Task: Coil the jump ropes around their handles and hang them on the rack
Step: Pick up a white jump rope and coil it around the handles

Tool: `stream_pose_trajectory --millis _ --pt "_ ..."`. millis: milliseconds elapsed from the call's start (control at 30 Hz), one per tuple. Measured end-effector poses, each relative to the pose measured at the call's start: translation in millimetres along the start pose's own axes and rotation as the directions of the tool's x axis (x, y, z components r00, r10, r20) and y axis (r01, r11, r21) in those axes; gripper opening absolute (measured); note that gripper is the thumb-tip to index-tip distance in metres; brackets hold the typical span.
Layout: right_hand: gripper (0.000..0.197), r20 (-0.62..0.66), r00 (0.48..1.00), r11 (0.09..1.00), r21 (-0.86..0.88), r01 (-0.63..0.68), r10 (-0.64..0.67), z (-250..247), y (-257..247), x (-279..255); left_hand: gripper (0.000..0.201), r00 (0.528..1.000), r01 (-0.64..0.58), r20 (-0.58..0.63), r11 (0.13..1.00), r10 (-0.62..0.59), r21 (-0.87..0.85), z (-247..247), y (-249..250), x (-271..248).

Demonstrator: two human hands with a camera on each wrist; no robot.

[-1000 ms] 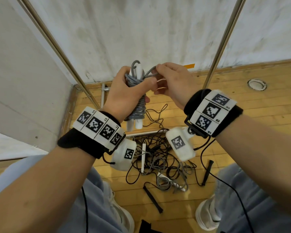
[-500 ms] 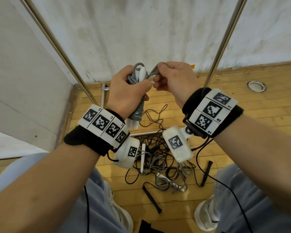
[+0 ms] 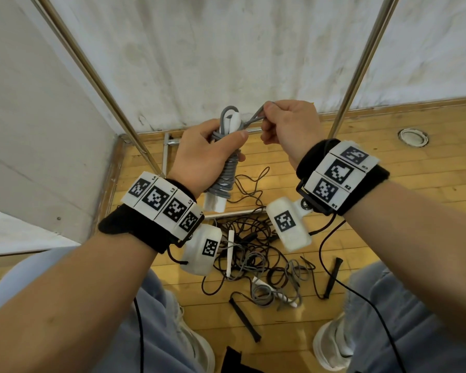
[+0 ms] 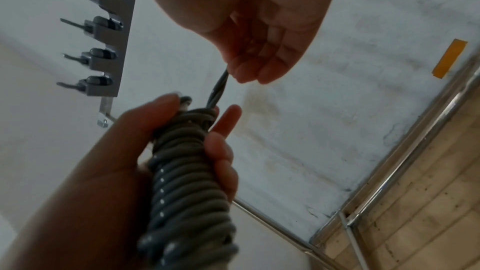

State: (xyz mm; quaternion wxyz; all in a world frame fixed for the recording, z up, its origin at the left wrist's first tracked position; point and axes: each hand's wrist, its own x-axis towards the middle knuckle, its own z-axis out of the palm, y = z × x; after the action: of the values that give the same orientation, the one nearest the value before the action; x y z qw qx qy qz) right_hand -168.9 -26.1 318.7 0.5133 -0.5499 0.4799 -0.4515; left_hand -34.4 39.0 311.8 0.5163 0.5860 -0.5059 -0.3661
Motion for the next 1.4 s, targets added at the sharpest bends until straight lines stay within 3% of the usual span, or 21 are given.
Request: stream_pose_trajectory --millis 167,267,333,633,767,1033,1167,1267,1400 --pt "0.029 0.075 0.996 0.998 0.049 0.039 -0.042 6.9 -4.3 -8.6 0.013 0.999 -0.031 0.03 0.993 0.028 0.11 -0.3 -4.0 2.0" --pt "0.028 0.102 0.993 0.995 0.088 0.055 -0.064 9.1 -8.4 -9.7 0.007 0.994 -0.085 -0.052 0.99 0.091 0.113 3.2 -0.8 0.7" --pt "0.028 0.113 0.991 0.994 0.096 0.055 -0.066 8.4 -9.0 -10.4 0.015 0.986 -0.106 -0.115 0.989 0.117 0.101 3.7 0.7 1.3" --pt "0.031 0.039 0.999 1.0 0.003 -0.001 0.001 4.0 -0.5 -4.2 0.019 0.985 0.014 -0.174 0.991 0.01 0.137 -1.3 1.5 4.8" --pt "0.027 0.146 0.987 0.998 0.027 0.062 -0.065 3.5 -4.9 -8.8 0.007 0.99 -0.022 -0.131 0.987 0.043 0.161 -5.0 2.2 4.1" --pt "0.019 0.189 0.969 0.983 0.125 0.138 -0.16 13.2 -36.9 -23.7 0.024 0.98 -0.148 -0.12 0.983 0.16 0.104 -9.4 22.6 -2.7" --pt "0.018 0.199 0.95 0.969 0.091 0.229 -0.243 16.0 -63.6 -30.2 0.004 0.982 -0.146 -0.113 0.988 0.15 0.041 -16.5 49.6 -9.3" --pt "0.018 0.192 0.929 0.949 0.061 0.311 -0.316 17.3 -87.7 -31.5 0.011 0.969 -0.177 -0.161 0.98 0.19 0.09 -27.1 74.6 -8.0" --pt "0.017 0.189 0.908 0.927 0.066 0.368 -0.374 21.3 -111.9 -34.8 0.015 0.967 -0.215 -0.094 0.958 0.236 0.19 -48.1 107.7 -3.7"
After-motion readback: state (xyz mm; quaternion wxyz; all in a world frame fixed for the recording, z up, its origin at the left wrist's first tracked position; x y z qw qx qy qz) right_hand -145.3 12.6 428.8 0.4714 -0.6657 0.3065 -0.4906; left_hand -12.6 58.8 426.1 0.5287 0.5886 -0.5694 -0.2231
